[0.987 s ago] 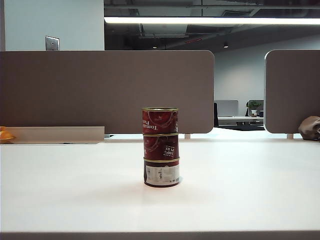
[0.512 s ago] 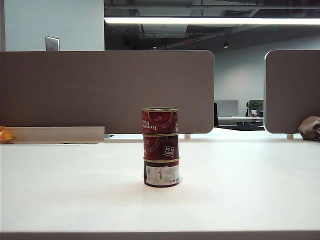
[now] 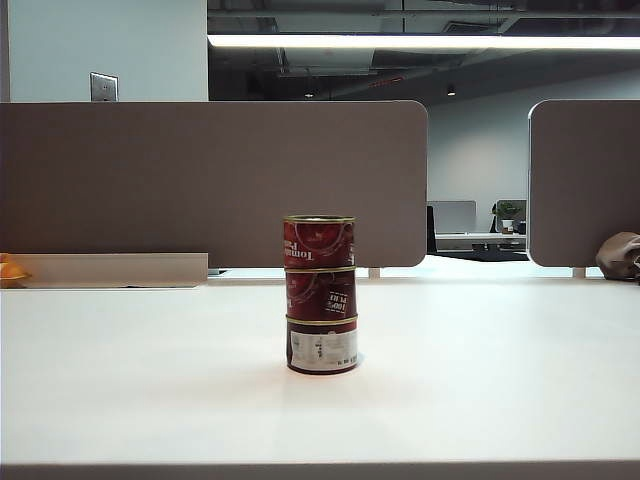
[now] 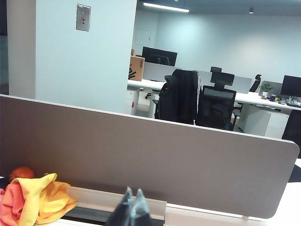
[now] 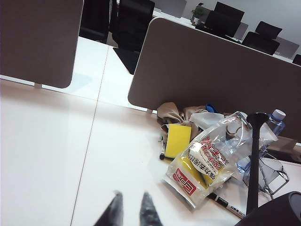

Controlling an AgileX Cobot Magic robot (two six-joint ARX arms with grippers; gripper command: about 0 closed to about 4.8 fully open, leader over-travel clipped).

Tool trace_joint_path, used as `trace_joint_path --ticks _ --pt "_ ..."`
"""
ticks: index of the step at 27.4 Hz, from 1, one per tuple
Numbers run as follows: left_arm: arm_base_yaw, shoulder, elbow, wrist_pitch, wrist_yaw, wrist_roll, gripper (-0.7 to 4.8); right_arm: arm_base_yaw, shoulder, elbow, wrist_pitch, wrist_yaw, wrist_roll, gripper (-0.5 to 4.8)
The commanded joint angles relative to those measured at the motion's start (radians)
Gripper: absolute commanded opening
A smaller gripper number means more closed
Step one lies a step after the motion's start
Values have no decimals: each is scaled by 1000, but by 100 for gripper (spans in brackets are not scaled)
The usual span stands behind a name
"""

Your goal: Pick up the cans one by one and stack them together.

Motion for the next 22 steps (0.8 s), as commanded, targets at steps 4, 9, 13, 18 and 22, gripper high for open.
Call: trace_joint_path --ticks 4,9,13,18,22 --pt "3 -1 1 6 -2 0 -4 -2 0 4 18 -10 43 58" --pt "3 8 -11 -12 51 -5 -4 -9 1 -26 42 -105 248 58" --pt "3 -1 -163 -52 29 16 -4 -91 -16 -175 156 -136 249 58" --pt "8 -82 -456 128 13 136 -4 -170 -63 -399 372 -146 253 58" --pt "13 -162 -670 200 13 161 -4 -211 -124 -577 487 -319 252 58"
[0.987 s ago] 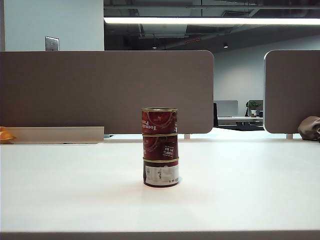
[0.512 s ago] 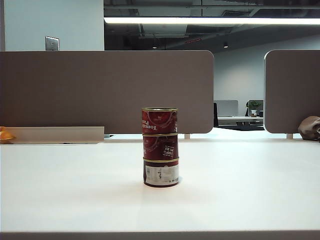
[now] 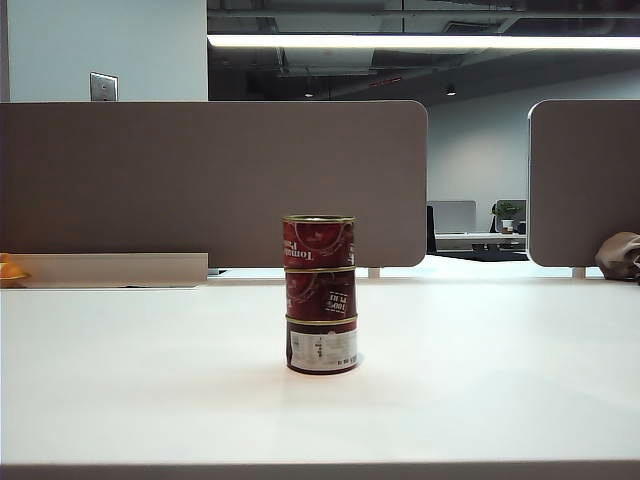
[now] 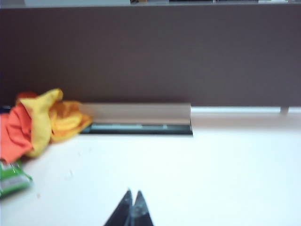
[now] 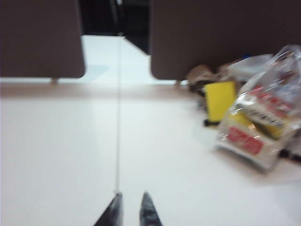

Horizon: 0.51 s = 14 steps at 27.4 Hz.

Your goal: Pick up the cans one by one and stack them together.

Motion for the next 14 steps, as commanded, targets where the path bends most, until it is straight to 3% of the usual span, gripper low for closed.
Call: trace_joint_path --ticks 1,5,7,14 --pt "2 -53 -141 57 -5 75 -4 -18 -32 -84 68 -97 2 58" --pt "2 -132 -341 229 -18 177 -4 -78 -54 -158 135 -97 3 58" --pt "2 -166 -437 334 -19 184 -4 -128 -73 -200 200 -113 34 58" --pt "2 -245 -586 393 -17 183 -4 -225 -125 -253 195 -112 100 58"
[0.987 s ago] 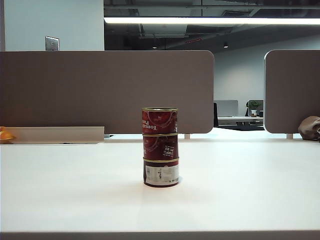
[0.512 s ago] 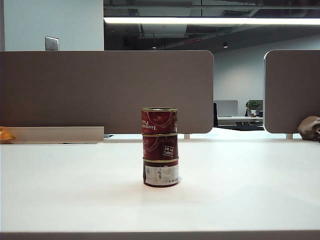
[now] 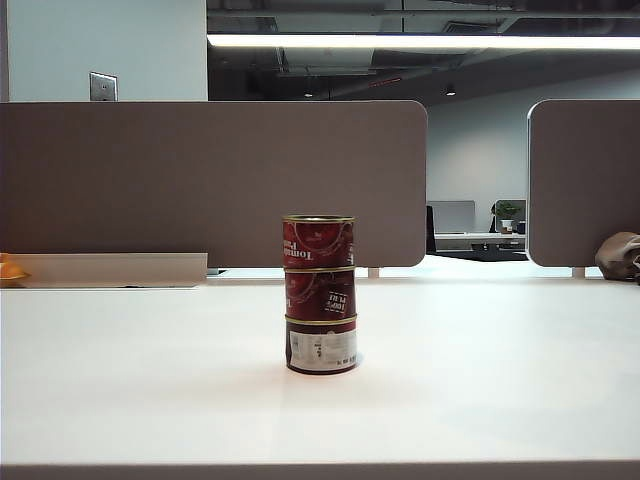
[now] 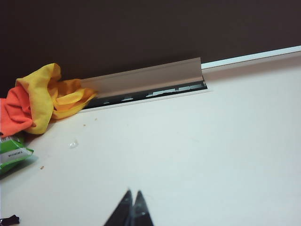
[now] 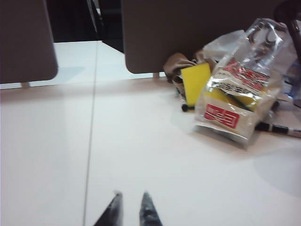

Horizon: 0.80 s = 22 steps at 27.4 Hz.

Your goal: Pick up the cans one by one and stack them together.

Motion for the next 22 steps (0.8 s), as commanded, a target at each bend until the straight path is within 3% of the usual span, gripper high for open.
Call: trace_joint_path --ticks 1,5,16,22 --pt "2 -29 -33 30 3 -4 -4 -31 -29 -11 3 -3 36 57" --pt "2 -56 -67 29 5 -5 -4 -49 -56 -29 -52 -6 36 58" --pt "2 -138 -121 2 10 -7 -4 -50 -74 -40 -190 -158 36 58" --pt "2 -148 -121 -41 9 -50 -4 -53 -103 -40 -228 -158 36 58"
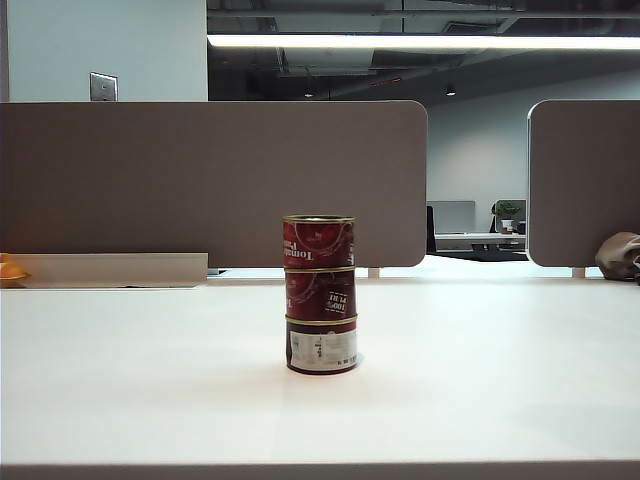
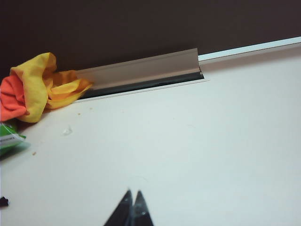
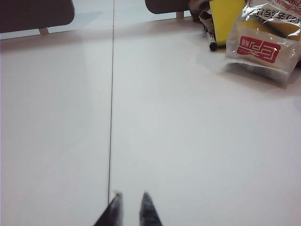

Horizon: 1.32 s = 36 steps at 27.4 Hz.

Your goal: Pick up the cans one by one and stack them together.

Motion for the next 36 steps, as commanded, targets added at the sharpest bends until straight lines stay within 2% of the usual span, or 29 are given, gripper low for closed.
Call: trace_joint_path --ticks 1,23,26,29,34,36 --pt "2 -4 2 -35 5 -37 -4 -3 -19 -7 14 -4 1 58" --pt "6 -38 3 -88 4 -36 -4 -1 -19 -7 18 -1 0 57" --pt "15 -89 3 -97 4 -36 -4 42 -19 -7 18 -1 0 58" --pt "54 -103 3 -67 12 -36 -4 158 -19 -7 21 -1 0 58" --pt "109 -103 3 -77 14 -36 -4 272 -19 -7 21 -2 0 58" --pt "109 -103 3 -78 12 -36 -4 279 -19 -7 21 -4 0 58"
